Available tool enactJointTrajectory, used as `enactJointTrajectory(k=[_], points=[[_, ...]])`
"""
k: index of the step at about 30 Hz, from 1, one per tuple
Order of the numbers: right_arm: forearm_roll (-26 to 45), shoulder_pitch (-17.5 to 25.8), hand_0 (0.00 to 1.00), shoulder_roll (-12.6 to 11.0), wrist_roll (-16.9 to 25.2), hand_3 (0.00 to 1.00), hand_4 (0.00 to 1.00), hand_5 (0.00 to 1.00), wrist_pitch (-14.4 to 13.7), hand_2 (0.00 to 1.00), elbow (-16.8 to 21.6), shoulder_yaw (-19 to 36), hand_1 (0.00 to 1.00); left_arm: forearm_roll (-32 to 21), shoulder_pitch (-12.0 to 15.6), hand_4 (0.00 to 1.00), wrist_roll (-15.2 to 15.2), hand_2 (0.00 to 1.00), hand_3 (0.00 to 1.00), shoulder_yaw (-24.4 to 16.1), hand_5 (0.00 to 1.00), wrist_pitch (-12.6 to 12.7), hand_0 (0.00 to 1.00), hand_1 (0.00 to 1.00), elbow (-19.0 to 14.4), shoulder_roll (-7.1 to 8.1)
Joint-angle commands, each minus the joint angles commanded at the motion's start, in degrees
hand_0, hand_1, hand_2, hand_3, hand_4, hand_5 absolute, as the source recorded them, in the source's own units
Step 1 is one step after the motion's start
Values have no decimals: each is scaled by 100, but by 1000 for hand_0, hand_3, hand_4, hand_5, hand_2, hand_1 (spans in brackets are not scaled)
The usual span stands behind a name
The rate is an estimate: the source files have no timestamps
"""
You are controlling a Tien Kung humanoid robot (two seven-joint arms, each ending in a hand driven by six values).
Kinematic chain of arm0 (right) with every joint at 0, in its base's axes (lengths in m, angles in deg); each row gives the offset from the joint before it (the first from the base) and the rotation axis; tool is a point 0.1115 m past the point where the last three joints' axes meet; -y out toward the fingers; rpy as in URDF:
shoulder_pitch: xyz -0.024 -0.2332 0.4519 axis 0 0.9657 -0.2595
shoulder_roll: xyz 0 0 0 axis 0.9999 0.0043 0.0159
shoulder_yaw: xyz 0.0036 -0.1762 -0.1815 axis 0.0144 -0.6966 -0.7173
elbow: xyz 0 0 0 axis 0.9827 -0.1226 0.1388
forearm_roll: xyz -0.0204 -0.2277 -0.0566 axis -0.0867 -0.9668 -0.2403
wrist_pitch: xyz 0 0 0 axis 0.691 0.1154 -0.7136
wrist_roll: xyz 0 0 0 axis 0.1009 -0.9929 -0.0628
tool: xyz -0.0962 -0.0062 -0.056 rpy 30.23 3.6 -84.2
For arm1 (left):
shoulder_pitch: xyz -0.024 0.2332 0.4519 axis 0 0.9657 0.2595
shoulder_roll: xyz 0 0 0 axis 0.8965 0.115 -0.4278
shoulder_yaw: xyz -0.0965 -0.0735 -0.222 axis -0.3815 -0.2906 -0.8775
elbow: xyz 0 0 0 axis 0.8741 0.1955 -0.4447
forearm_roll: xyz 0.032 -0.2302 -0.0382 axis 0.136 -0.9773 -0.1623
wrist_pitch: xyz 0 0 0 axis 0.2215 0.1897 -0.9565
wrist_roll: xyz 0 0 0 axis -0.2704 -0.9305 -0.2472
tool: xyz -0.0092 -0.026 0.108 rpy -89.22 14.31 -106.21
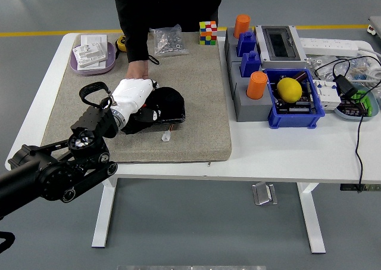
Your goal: Pick the rag up,wipe the panel,place it on the desk
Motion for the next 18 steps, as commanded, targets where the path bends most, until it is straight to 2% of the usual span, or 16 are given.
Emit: enactJointTrajectory(k=[5,14,18], points=[[-21,11,723,5,-6,577,998,420,3,667,0,28,579,-12,-10,363,9,478,388,84,2,-4,226,156,-45,-71],[-49,13,725,-1,-20,577,998,420,10,667,0,45,579,-6,-59,368,27,478,388,276,2,-21,227,157,-206,-96],[-30,19,724,3,-18,577,998,420,7,667,0,31,580,6,-40,373,27,479,391,212,2,-21,228,159,-183,-88]])
